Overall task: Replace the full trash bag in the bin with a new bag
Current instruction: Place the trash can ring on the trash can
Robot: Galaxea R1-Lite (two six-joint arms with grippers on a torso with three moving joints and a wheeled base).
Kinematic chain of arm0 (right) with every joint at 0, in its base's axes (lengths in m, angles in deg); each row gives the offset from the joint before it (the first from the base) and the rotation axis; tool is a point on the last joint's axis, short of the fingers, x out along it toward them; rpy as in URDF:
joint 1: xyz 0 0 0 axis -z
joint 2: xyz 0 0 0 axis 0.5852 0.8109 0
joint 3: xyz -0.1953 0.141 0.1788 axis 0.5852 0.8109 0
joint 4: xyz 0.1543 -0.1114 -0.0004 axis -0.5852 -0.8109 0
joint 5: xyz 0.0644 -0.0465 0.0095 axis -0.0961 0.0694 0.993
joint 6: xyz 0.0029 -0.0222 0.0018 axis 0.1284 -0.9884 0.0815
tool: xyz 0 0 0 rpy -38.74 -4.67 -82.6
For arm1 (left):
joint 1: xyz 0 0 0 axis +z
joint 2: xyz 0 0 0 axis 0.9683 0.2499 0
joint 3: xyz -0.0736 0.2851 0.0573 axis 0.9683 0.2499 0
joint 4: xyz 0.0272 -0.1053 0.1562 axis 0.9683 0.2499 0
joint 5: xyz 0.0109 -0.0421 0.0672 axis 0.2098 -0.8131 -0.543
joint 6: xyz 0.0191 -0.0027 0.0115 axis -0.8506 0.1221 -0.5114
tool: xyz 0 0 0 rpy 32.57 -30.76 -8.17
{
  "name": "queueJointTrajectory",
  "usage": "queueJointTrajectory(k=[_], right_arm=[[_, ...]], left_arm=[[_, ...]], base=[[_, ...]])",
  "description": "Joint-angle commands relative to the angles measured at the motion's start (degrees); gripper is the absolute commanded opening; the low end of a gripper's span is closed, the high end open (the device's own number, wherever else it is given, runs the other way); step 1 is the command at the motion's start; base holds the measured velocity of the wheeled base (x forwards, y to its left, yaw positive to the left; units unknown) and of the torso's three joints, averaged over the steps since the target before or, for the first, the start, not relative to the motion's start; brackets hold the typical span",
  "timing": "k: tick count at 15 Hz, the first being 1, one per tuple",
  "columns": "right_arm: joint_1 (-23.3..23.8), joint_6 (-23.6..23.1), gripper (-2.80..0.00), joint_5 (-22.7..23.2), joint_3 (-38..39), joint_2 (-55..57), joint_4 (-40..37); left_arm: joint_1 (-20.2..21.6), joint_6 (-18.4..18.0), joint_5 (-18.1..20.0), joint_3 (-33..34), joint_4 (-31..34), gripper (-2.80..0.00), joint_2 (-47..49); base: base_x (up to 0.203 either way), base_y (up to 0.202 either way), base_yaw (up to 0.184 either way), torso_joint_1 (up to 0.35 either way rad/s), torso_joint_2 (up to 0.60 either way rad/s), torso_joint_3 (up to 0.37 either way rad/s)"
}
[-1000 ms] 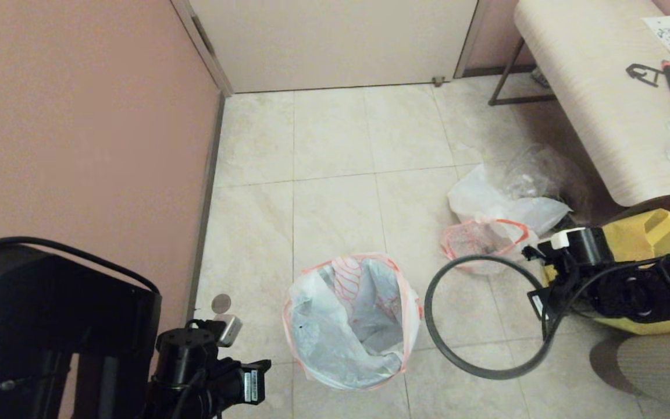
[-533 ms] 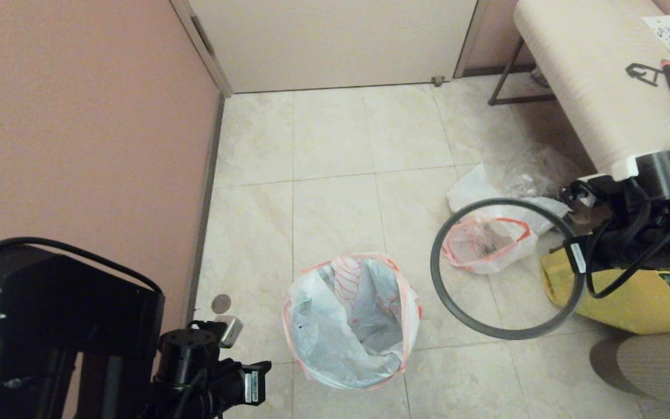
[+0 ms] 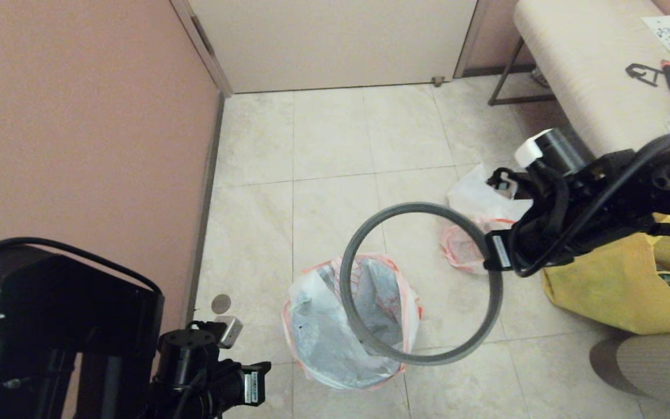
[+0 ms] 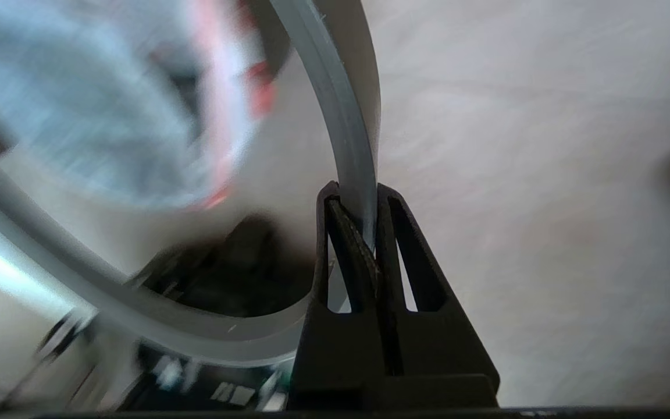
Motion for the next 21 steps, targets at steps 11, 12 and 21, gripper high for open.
queueJointTrajectory(k=[11,12,21], right_arm=[[-6.6,2.5,-2.8,1.0,-19.3,27.4,1.6],[-6.6,2.4,-2.8,0.0,-19.8,28.5,1.9],[-7.9,2.0,-2.8,-5.9,-23.3,31.8,2.2]], left_arm=[[0.0,0.2,0.1,-0.3,-0.5,-2.8,-0.2],[0.0,0.2,0.0,-0.3,-0.5,-2.8,-0.2],[0.0,0.1,0.0,-0.4,-0.5,-2.8,-0.1]], base=[[0.0,0.0,0.0,0.0,0.0,0.0],[0.0,0.0,0.0,0.0,0.0,0.0],[0.0,0.0,0.0,0.0,0.0,0.0]])
